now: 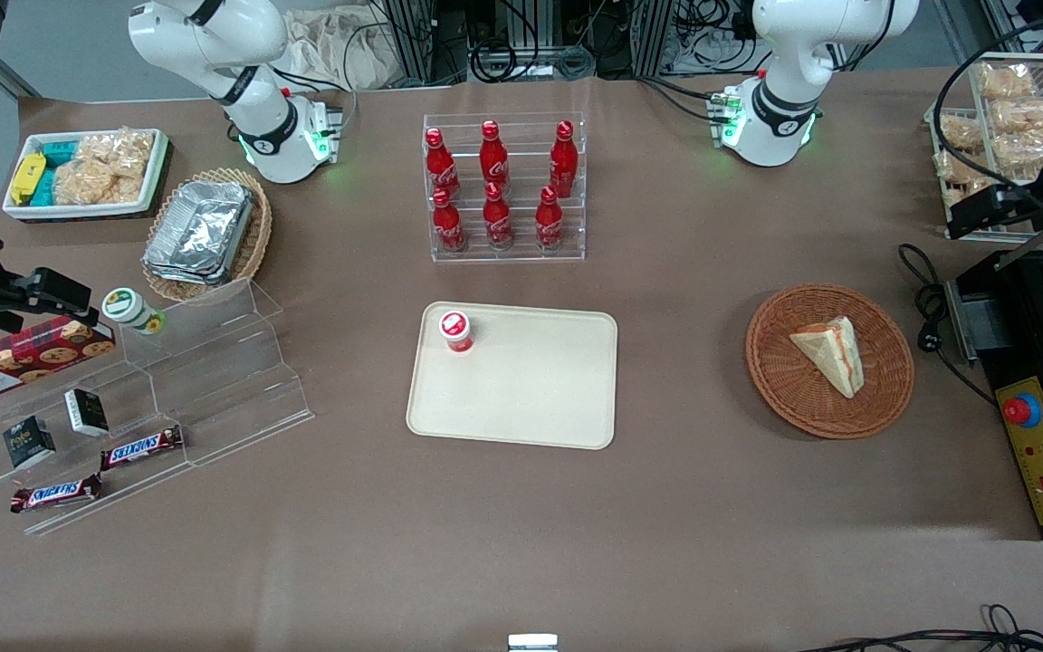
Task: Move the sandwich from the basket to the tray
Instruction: 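Lower the open left gripper over the wrapped sandwich in the wicker basket, then close the left gripper on the sandwich and lift it from the basket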
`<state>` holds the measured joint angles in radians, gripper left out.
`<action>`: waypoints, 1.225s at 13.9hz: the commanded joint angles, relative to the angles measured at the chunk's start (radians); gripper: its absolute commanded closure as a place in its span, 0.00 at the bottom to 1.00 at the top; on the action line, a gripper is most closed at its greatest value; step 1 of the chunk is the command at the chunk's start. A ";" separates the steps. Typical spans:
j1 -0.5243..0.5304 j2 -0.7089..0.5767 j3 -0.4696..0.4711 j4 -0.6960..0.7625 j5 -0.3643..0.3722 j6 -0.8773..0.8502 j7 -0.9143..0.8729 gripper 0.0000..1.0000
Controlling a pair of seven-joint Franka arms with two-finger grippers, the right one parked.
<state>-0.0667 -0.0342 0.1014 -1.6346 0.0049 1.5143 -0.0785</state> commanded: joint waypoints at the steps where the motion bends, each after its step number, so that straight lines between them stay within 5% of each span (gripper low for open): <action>1: -0.002 0.074 0.001 0.007 0.004 0.036 -0.075 0.00; 17: -0.001 0.376 0.000 -0.358 -0.014 0.636 -0.394 0.00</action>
<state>-0.0669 0.3223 0.1003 -1.9815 0.0002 2.1276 -0.4398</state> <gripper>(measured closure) 0.000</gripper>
